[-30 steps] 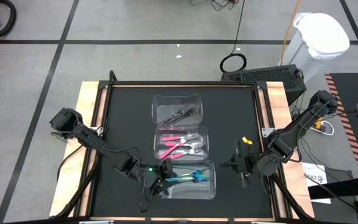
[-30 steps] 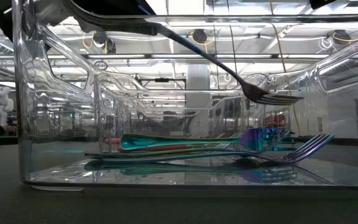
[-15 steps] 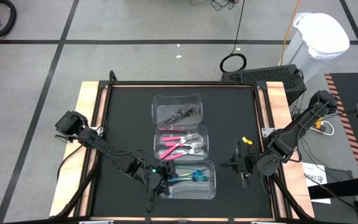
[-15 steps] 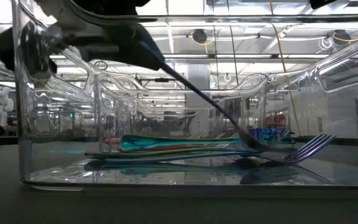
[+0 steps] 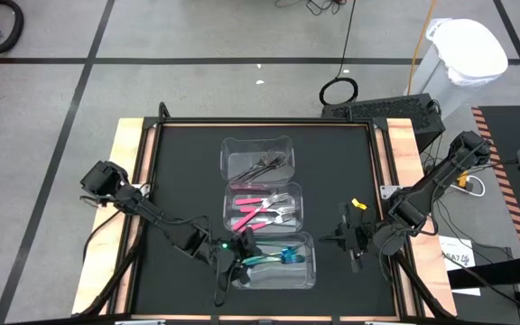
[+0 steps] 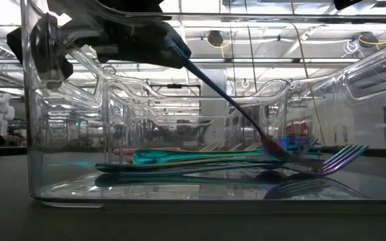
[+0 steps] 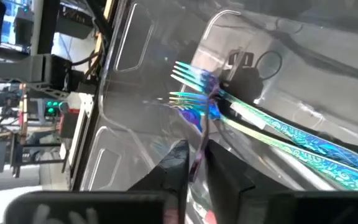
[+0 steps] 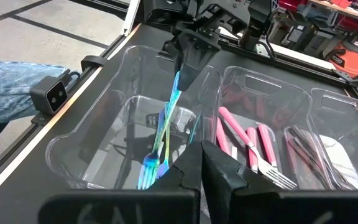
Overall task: Sort silverware by color (type)
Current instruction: Put the blue fork into the bottom transparent bin, then return to Home Position
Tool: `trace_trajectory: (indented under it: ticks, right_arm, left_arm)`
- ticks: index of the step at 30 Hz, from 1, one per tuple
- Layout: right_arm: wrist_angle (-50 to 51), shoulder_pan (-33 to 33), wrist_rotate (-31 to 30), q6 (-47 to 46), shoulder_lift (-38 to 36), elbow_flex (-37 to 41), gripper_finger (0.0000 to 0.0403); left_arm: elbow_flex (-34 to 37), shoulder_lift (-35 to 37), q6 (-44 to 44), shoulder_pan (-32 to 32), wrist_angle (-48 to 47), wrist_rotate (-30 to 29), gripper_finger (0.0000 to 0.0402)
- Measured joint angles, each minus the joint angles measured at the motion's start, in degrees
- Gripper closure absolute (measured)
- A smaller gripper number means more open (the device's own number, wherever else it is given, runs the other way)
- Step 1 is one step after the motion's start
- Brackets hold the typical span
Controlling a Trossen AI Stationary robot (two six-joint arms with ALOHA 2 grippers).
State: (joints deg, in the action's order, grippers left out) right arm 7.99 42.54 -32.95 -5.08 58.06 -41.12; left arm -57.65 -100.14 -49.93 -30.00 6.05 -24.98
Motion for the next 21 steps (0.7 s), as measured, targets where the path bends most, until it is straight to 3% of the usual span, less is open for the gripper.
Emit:
trace_trajectory:
  ticks: [8, 21]
  right_arm:
    - [0.02, 0.0, -0.02, 0.0, 0.0, 0.0, 0.0401]
    - [0.0, 0.0, -0.02, 0.0, 0.0, 0.0, 0.0401]
  left_arm:
    - [0.0, 0.47, 1.67, -0.17, 0.09, -2.76, 0.0279]
    - [0.0, 4.3, 6.16, -2.6, 0.46, -7.13, 0.0228]
